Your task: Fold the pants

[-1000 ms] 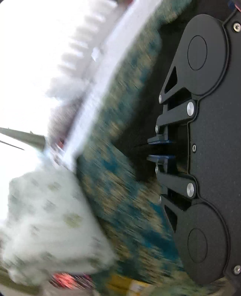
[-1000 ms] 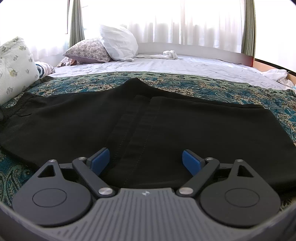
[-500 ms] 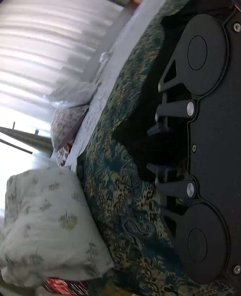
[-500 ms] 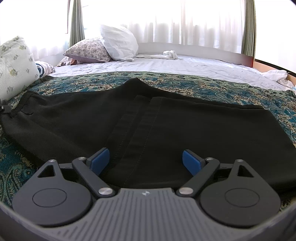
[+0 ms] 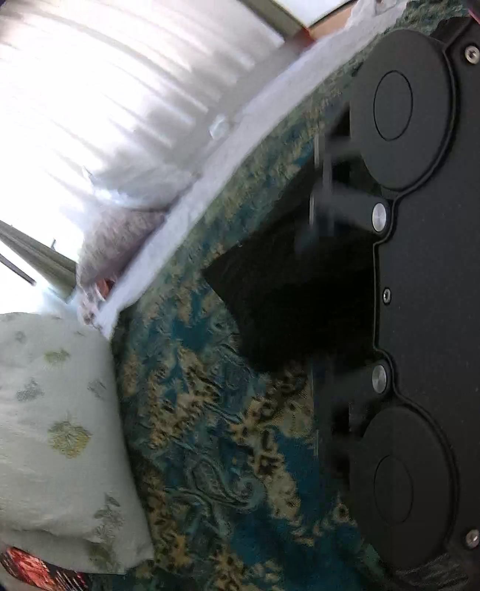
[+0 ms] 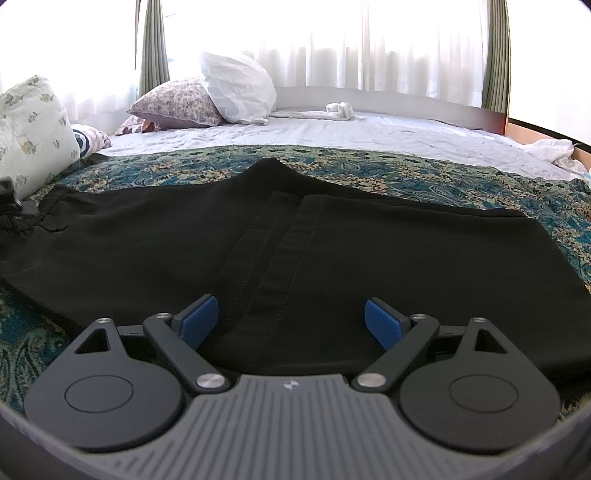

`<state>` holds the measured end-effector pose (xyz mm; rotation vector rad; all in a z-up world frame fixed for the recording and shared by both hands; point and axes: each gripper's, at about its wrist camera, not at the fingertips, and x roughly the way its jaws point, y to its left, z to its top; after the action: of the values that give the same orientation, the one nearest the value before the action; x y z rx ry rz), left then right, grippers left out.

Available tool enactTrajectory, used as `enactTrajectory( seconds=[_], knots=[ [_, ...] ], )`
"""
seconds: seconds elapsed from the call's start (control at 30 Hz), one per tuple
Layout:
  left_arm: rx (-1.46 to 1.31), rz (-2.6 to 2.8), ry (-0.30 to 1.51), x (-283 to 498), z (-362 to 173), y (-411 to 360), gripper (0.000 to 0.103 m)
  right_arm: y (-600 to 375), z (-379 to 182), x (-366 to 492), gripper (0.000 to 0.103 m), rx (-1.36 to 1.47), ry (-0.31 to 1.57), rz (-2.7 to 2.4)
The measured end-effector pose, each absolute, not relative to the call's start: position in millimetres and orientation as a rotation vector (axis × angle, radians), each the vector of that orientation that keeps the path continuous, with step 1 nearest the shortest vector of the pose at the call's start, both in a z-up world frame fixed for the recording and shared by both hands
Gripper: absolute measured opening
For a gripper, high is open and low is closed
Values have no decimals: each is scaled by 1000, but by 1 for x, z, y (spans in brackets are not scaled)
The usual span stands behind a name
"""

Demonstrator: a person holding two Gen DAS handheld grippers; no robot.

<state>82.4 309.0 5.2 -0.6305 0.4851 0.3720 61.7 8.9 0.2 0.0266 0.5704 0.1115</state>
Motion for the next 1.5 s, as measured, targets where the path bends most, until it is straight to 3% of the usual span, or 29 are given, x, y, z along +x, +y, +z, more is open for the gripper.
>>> enactTrajectory(
  seconds=[0.1,0.33,0.53,0.67,0.8,0.87,0.97,1.17,1.33,1.5],
  knots=[
    [-595,381,464,83,18,299,15,-5,11,65,94,100,608,175],
    [-342,200,320,76,98,218,14,-69,35,48,96,277,584,183],
    [-146,-95,284,92,144,77,14,-148,52,24,96,360,523,5],
    [-18,-281,371,109,126,-33,15,-202,54,-2,96,425,484,-110],
    [68,-412,557,120,72,-120,18,-243,44,-26,96,458,486,-194],
    [74,-470,671,118,50,-143,26,-256,36,-35,96,473,496,-216],
    [78,-512,656,86,44,-153,47,-266,29,-39,96,489,501,-222],
    [0,-565,575,38,82,-96,62,-257,23,-32,96,537,465,-158],
    [-45,-341,469,30,102,-30,62,-217,22,-12,96,481,478,-65],
    [11,-72,497,42,84,9,44,-185,24,21,96,426,459,-117]
  ],
)
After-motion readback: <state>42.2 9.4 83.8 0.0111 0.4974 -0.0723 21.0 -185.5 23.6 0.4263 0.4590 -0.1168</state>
